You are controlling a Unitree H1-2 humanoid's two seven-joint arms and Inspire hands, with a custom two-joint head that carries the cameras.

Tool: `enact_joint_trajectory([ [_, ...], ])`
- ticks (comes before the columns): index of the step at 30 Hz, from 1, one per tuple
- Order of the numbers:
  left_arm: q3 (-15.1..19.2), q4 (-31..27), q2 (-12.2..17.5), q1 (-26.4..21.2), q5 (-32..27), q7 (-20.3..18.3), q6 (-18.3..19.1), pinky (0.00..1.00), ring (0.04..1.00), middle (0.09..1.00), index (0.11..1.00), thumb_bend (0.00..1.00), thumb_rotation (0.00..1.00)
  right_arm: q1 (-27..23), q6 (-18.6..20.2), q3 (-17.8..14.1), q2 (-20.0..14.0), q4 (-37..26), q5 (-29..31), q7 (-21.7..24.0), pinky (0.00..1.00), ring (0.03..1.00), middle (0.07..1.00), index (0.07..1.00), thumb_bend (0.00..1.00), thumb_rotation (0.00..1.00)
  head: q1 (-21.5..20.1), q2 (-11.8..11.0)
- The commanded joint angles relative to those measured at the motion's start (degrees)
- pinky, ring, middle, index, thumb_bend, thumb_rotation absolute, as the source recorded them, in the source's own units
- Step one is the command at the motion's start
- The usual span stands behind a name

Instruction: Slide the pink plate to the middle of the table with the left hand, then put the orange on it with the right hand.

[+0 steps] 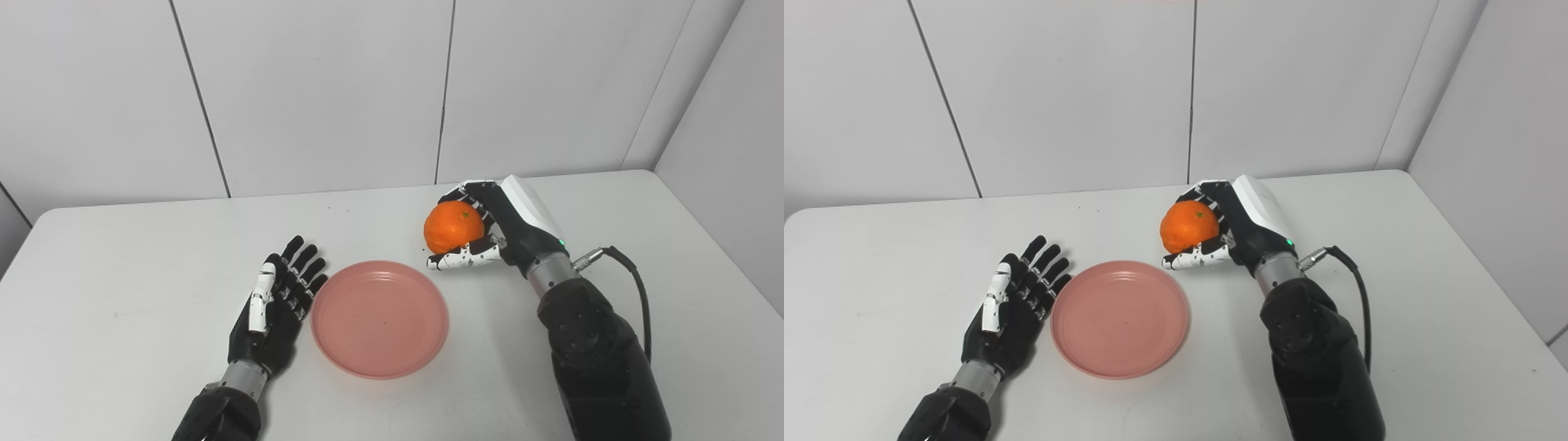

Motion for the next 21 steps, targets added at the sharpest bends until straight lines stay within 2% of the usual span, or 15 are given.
enact_joint_trajectory([
  [1,-0.5,1.6,-0.8,1.3,1.5,1.7,1.5,0.93,0.942,0.952,0.938,0.38,1.00,-2.9,-2.9,1.5,0.5,-0.5,0.2,-2.6,0.36,0.431,0.486,0.486,0.52,0.13,1.6,0.0],
  [8,-1.3,1.6,-2.0,1.3,3.1,2.5,0.7,0.93,0.934,0.938,0.928,0.38,1.00,-4.4,-2.1,7.2,1.7,1.5,-1.6,-4.3,0.35,0.430,0.492,0.485,0.52,0.13,4.9,0.6],
  [16,-2.0,1.3,-3.4,1.4,5.0,4.5,0.1,0.92,0.919,0.923,0.911,0.37,1.00,-5.3,-4.3,13.5,2.2,5.6,-3.3,-5.7,0.31,0.386,0.469,0.486,0.52,0.13,8.0,0.9],
  [21,-1.9,1.1,-4.4,1.5,6.3,6.0,-0.4,0.90,0.912,0.919,0.906,0.37,1.00,-5.3,-4.3,16.2,2.6,7.3,-4.3,-6.3,0.28,0.363,0.464,0.487,0.52,0.13,9.0,1.0],
])
